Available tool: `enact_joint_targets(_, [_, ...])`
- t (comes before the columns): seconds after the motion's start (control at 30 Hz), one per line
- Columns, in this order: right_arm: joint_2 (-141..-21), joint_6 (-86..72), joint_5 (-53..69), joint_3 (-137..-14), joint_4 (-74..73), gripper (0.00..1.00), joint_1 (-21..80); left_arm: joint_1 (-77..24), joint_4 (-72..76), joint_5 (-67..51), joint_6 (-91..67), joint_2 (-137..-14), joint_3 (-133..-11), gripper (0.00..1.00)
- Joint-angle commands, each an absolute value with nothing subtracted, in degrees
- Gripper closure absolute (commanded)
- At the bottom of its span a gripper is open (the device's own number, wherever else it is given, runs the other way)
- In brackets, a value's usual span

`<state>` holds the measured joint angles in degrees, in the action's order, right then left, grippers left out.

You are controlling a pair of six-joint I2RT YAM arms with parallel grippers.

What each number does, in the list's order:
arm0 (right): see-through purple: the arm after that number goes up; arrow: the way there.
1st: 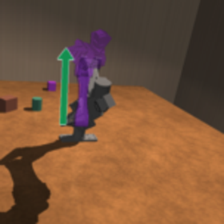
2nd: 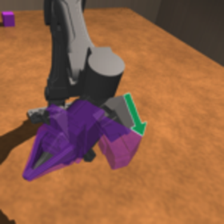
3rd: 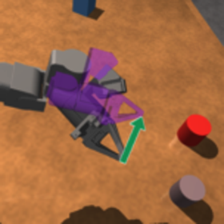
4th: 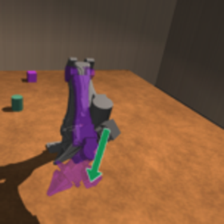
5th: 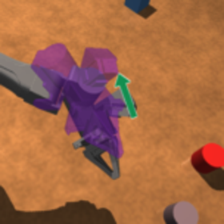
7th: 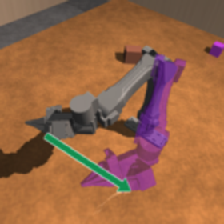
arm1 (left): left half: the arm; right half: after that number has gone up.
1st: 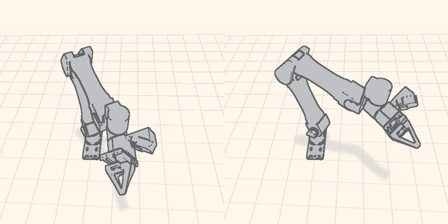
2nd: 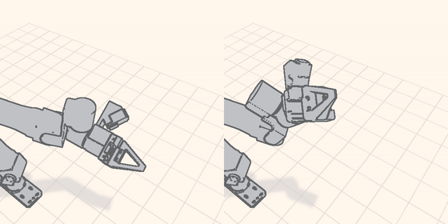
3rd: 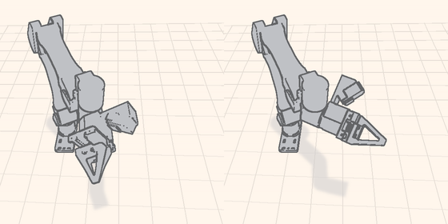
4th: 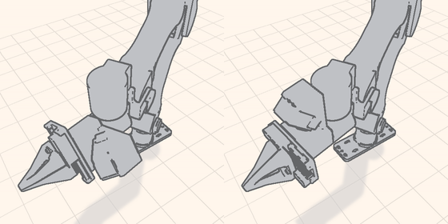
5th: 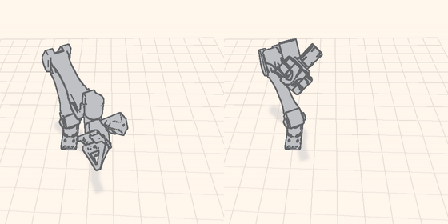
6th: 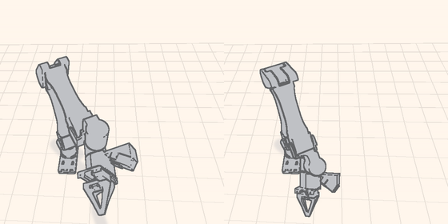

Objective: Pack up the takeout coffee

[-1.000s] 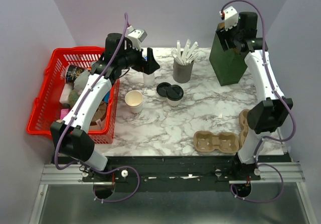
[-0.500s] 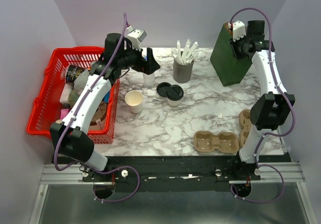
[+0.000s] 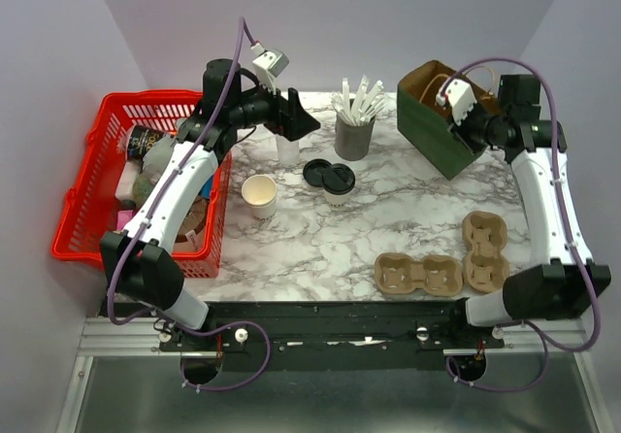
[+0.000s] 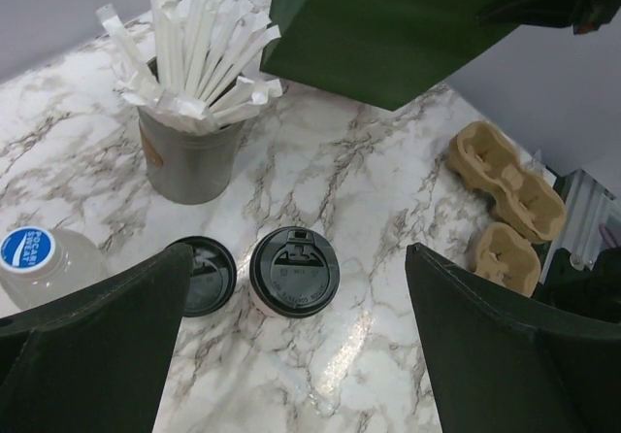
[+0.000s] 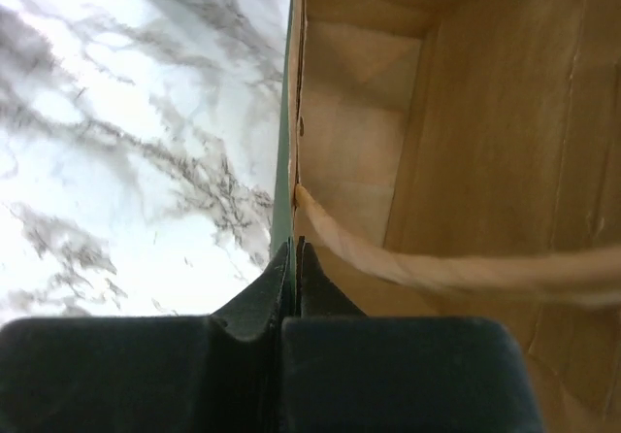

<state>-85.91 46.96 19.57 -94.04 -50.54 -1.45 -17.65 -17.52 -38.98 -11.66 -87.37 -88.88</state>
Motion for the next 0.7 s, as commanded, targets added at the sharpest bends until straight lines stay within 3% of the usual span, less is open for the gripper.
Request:
enact_joint_targets(0.0, [-78.1,63.4,28.6,-86.1,-54.7,0.99,-1.3,-18.4,-12.0,-47.0,-10.4,-90.4,-91.2,0.01])
enact_joint_targets(0.33, [-71.5,74.5,32.3,-79.2,-60.9,0.98,-0.4,-24.1,2.5,-54.1,-7.2,-96.7,-99.2,0.01])
enact_joint_targets(0.67, [-64.5,86.4,30.6,-70.6,-60.2,0.96,3.9,-33.3,-11.7,-51.5,6.8,-110.6,-119.3,0.01])
